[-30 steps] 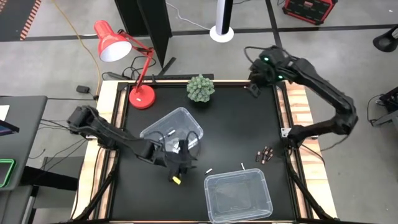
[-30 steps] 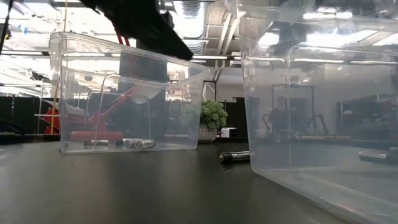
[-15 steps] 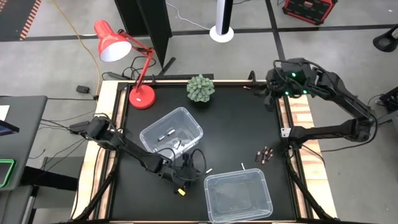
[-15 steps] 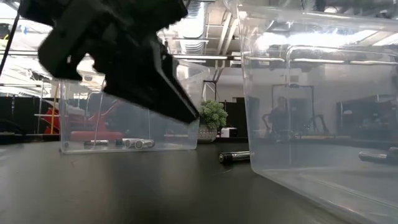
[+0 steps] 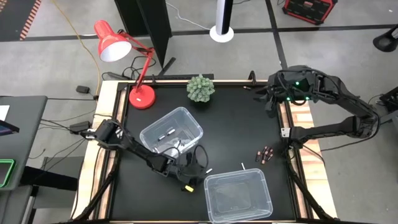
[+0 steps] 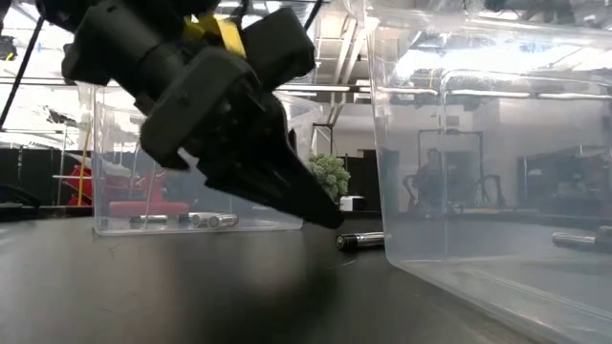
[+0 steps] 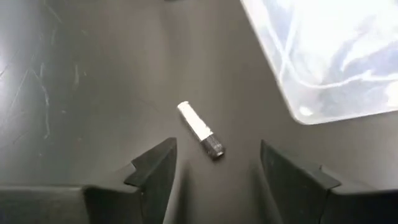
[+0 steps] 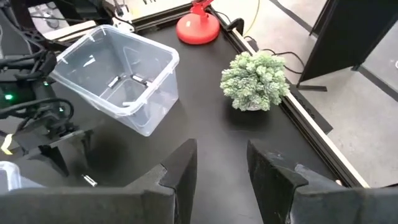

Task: Sort batteries
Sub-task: Put the silver battery into the top transparent bin

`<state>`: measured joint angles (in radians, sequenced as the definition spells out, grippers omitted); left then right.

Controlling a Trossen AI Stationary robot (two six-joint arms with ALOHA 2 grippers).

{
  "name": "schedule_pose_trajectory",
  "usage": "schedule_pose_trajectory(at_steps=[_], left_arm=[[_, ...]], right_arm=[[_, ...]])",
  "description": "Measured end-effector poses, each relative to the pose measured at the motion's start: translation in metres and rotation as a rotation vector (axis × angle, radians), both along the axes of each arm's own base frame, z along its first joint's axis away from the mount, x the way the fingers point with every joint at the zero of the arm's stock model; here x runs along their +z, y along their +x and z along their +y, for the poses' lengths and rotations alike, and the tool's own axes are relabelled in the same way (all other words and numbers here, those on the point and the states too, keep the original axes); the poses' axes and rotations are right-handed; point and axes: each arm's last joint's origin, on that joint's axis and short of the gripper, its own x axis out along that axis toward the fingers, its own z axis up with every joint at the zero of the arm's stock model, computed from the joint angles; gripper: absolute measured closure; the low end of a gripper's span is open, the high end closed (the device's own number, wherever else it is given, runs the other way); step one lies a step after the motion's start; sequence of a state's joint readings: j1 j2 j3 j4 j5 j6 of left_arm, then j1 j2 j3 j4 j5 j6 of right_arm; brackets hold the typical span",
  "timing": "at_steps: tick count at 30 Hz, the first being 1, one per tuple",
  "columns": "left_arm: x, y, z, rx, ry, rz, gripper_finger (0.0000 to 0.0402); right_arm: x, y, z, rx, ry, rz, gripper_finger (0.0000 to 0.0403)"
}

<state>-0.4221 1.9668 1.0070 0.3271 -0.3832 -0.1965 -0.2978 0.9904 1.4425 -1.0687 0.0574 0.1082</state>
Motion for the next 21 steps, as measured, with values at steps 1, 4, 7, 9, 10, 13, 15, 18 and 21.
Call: schedule_pose_trajectory(at_steps=[1, 4, 7, 9, 10, 13, 15, 18, 21], left_arm=[[-0.001, 0.001, 0.001, 0.005, -0.006, 0.000, 0.0171], [-0.007, 0.004, 0.003, 0.025, -0.029, 0.000, 0.0171], [-0.013, 0.008, 0.001, 0.029, -0.046, 0.002, 0.0172], [-0.014, 0.009, 0.000, 0.026, -0.046, 0.009, 0.0172], [-0.015, 0.009, 0.001, 0.028, -0.038, 0.022, 0.0172], [-0.016, 0.010, 0.003, 0.038, -0.028, 0.030, 0.0172], [-0.016, 0.010, 0.004, 0.043, -0.028, 0.032, 0.0173], [-0.017, 0.010, 0.004, 0.046, -0.028, 0.036, 0.0173], [-0.017, 0.010, 0.004, 0.060, -0.019, 0.034, 0.0173]], right_arm=[[-0.001, 0.001, 0.000, 0.001, 0.000, 0.004, 0.0245], [-0.001, 0.004, -0.001, -0.013, -0.012, 0.015, 0.0245], [-0.001, 0.004, -0.001, -0.010, -0.019, 0.016, 0.0245], [-0.001, 0.004, -0.001, -0.010, -0.021, 0.010, 0.0245], [-0.001, 0.004, -0.001, -0.010, -0.022, 0.009, 0.0245], [-0.001, 0.004, -0.001, -0.010, -0.021, 0.010, 0.0245], [-0.001, 0.004, -0.001, -0.009, -0.022, 0.010, 0.0245], [-0.001, 0.004, -0.001, -0.008, -0.024, 0.011, 0.0245], [-0.001, 0.004, -0.001, -0.005, -0.028, 0.010, 0.0245]])
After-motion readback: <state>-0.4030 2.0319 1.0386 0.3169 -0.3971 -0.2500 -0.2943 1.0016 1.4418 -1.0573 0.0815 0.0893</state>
